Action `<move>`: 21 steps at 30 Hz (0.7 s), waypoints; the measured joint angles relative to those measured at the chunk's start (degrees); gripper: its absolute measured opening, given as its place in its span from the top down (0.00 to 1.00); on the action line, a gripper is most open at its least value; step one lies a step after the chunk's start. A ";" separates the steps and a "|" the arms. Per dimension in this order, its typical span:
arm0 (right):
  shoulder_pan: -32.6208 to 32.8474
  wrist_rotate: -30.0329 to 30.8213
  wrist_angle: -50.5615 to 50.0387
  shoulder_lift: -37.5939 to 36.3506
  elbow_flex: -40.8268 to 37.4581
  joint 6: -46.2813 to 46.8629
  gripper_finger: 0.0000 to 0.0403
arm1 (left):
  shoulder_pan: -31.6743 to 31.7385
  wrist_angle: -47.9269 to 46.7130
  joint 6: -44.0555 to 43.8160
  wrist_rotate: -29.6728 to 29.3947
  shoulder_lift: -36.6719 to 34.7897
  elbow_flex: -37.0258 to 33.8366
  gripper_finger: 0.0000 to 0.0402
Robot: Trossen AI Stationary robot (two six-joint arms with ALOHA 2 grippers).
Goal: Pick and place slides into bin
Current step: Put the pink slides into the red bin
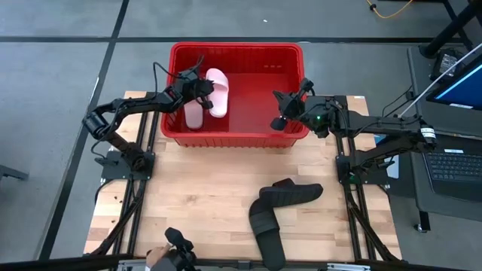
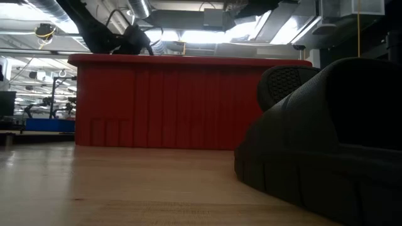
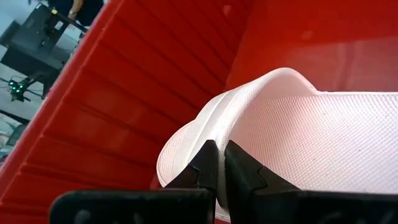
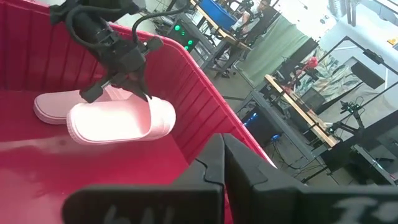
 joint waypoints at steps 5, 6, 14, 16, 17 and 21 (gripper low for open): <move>0.00 0.00 0.00 0.00 0.00 0.04 0.99 | 0.13 0.16 0.04 2.68 1.49 0.00 0.99; 0.00 0.00 0.00 0.00 0.00 0.04 0.99 | 0.13 0.37 -0.04 2.53 1.88 0.04 0.99; 0.00 0.00 0.02 0.00 0.00 0.18 0.99 | 0.66 -0.93 -0.44 2.57 6.14 4.79 0.99; 0.00 0.00 0.02 0.00 0.00 0.79 0.99 | 0.76 -2.54 -0.98 2.55 7.34 6.01 0.99; 0.00 0.00 0.00 0.00 0.00 1.25 0.99 | 0.84 -3.36 -1.39 2.57 7.90 6.41 0.99; 0.00 0.00 0.00 0.02 0.00 1.55 0.99 | 1.73 -5.12 -2.13 2.27 9.33 6.62 0.99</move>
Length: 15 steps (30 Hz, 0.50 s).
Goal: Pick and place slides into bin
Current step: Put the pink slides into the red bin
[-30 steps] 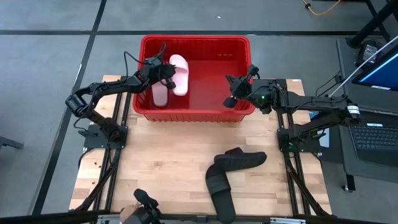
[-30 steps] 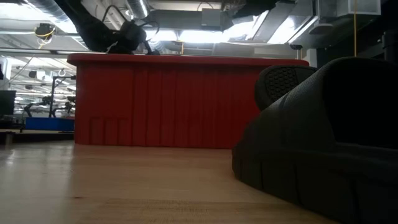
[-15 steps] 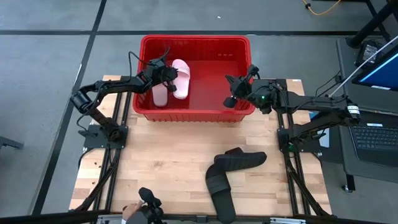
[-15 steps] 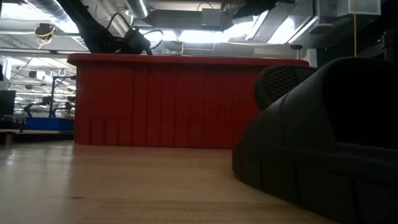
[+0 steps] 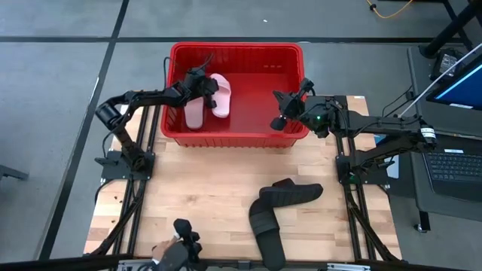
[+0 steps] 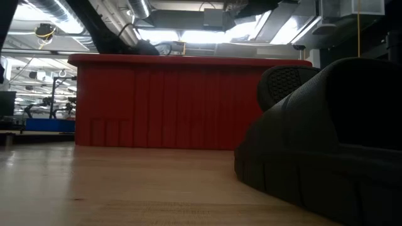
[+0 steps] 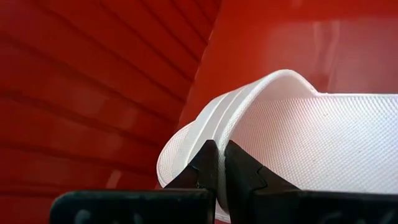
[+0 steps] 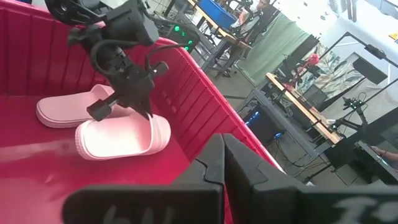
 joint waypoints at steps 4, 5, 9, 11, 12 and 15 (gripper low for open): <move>0.00 0.00 -0.02 0.00 0.00 -0.07 0.99 | 1.58 0.04 -0.70 1.55 0.59 0.00 0.99; 0.00 0.00 -0.02 0.00 0.00 -0.09 0.99 | 2.00 0.17 -0.70 2.42 0.59 0.00 0.99; 0.00 0.00 -0.02 0.00 0.00 -0.22 0.99 | 3.27 0.16 -0.70 5.18 0.59 0.00 0.99; 0.00 0.00 -0.02 0.00 0.00 -0.24 0.99 | 3.56 -0.09 -0.71 6.43 0.59 0.00 0.99; 0.00 0.00 -0.02 0.00 0.00 -0.25 0.99 | 3.63 -0.31 -0.70 7.00 0.59 0.00 0.99; -0.15 0.00 -0.03 0.00 0.00 -0.26 0.99 | 3.61 -0.96 -0.70 7.98 0.59 0.00 0.99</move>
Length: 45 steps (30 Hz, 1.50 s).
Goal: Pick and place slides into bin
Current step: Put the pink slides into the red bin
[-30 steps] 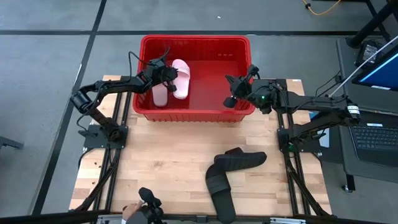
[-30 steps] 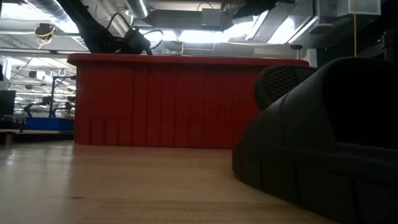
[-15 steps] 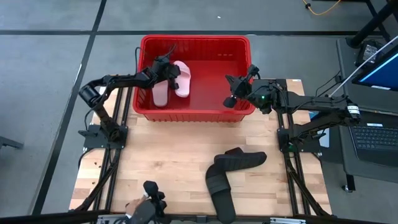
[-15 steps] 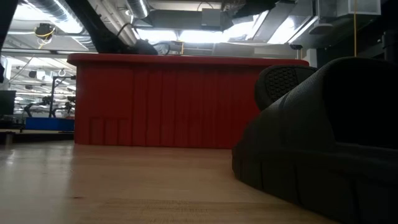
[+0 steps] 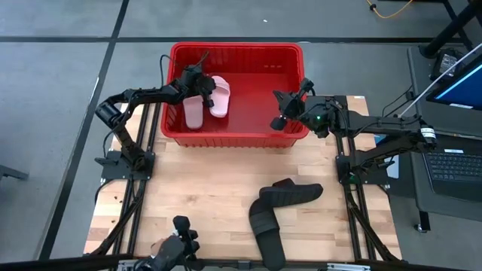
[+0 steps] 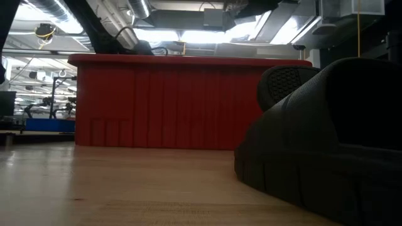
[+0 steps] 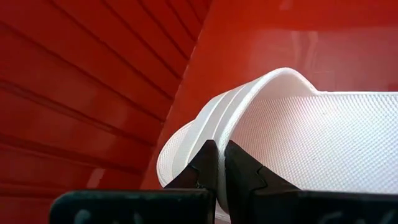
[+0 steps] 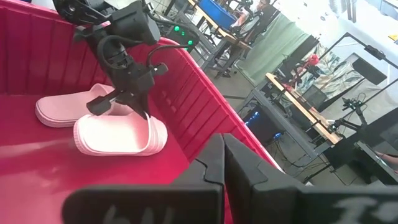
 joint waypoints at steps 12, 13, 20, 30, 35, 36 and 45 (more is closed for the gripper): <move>-1.71 0.02 -0.01 0.00 0.00 0.13 0.99 | 0.37 -1.07 0.00 -0.43 2.27 0.02 0.99; -1.71 0.01 -0.03 0.00 0.00 0.17 0.99 | 0.37 -1.22 0.00 -0.46 2.29 0.02 0.99; -1.73 0.02 -0.03 0.00 0.00 0.13 0.99 | 0.37 -1.42 0.02 -0.61 2.34 0.02 0.99; -1.71 0.02 -0.06 0.00 0.00 0.13 0.99 | 0.42 -2.87 0.02 -1.22 2.45 0.00 0.94; -1.73 0.02 -0.06 0.00 0.00 0.13 0.99 | 0.42 -3.10 0.02 -1.14 2.45 0.00 0.92; -1.73 0.02 -0.06 0.00 0.00 0.13 0.99 | 0.42 -3.10 0.00 -1.11 2.45 0.00 0.92; -1.73 0.02 -0.30 0.00 0.00 0.11 0.99 | 0.42 -3.41 -3.50 0.45 2.45 0.00 0.85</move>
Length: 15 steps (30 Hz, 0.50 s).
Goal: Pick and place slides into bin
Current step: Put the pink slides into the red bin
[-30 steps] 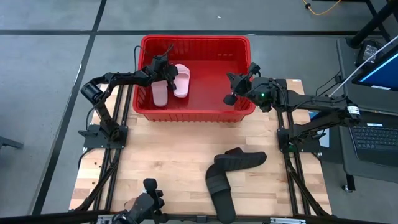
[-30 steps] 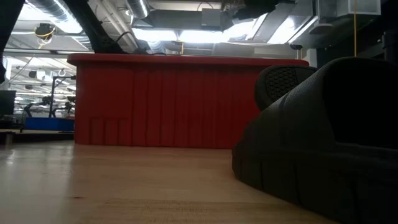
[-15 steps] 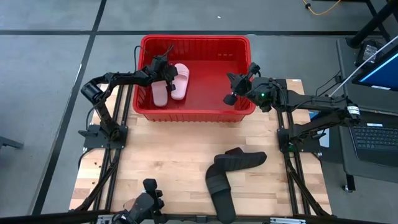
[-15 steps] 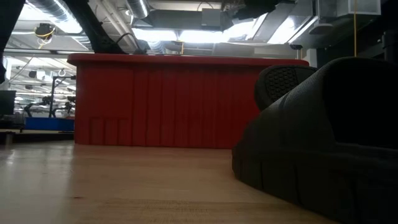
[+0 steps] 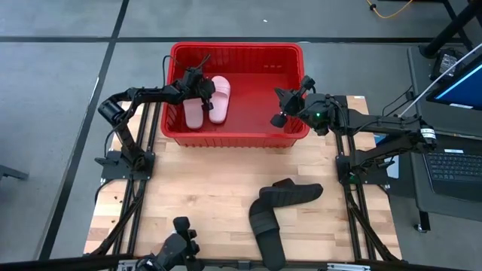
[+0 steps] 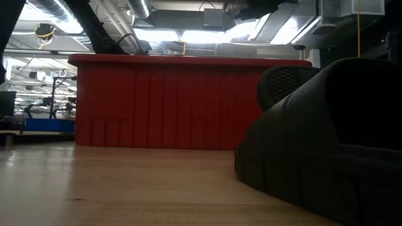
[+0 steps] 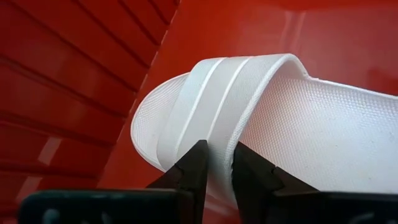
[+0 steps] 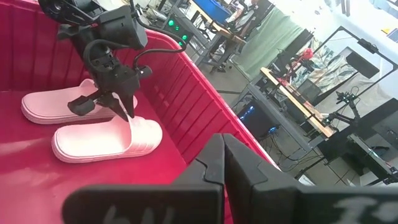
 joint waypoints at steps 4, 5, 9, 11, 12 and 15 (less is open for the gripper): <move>0.00 -0.02 0.00 0.00 0.00 0.07 0.99 | -0.02 -0.33 -1.17 0.08 -0.06 0.00 0.82; 0.00 -0.02 0.00 0.00 0.00 0.12 0.99 | -0.02 -0.72 -1.18 0.08 -0.17 0.00 0.81; 0.00 -0.34 0.00 0.00 0.00 0.15 0.99 | -0.02 -2.62 -1.64 0.10 -1.09 0.00 0.80; 0.01 -0.47 0.01 0.00 0.00 0.15 0.99 | -0.02 -3.47 -2.12 0.08 -1.53 -0.02 0.80; 0.01 -0.49 0.00 0.00 0.00 0.15 0.99 | -0.02 -3.91 -2.48 0.09 -1.82 -0.02 0.80; 0.00 -0.51 0.02 0.00 0.00 0.15 0.99 | -0.02 -5.22 -2.71 0.10 -2.51 -0.02 0.80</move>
